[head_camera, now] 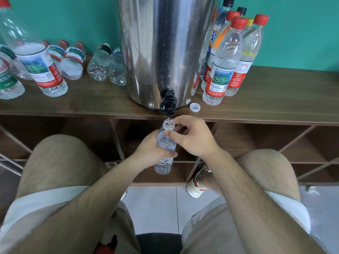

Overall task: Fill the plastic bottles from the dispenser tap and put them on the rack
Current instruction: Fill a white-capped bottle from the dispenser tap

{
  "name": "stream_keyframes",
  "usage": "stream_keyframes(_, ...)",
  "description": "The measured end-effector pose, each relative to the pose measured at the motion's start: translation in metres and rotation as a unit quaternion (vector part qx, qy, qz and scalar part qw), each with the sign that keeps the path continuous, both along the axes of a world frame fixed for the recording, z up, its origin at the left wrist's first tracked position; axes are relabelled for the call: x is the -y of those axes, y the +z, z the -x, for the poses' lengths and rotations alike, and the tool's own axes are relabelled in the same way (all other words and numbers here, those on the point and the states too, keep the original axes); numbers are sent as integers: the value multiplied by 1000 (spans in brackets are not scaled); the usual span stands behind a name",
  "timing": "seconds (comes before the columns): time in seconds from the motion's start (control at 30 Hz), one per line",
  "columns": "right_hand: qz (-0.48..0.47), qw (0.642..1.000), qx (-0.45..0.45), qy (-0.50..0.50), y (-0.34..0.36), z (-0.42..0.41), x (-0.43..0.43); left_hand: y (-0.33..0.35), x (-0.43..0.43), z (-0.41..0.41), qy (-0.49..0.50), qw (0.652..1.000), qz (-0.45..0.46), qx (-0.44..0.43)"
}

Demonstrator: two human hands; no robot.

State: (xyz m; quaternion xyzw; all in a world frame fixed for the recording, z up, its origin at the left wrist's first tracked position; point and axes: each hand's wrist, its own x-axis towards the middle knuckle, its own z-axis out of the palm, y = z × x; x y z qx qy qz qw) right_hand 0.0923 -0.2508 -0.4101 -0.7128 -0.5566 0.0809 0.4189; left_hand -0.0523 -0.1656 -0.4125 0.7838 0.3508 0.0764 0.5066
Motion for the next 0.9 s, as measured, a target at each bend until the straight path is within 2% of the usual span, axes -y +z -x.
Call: stream_keyframes(0.9,13,1000,-1,-2,-2,0,-1,-2,0,0,-1,1000,4,1)
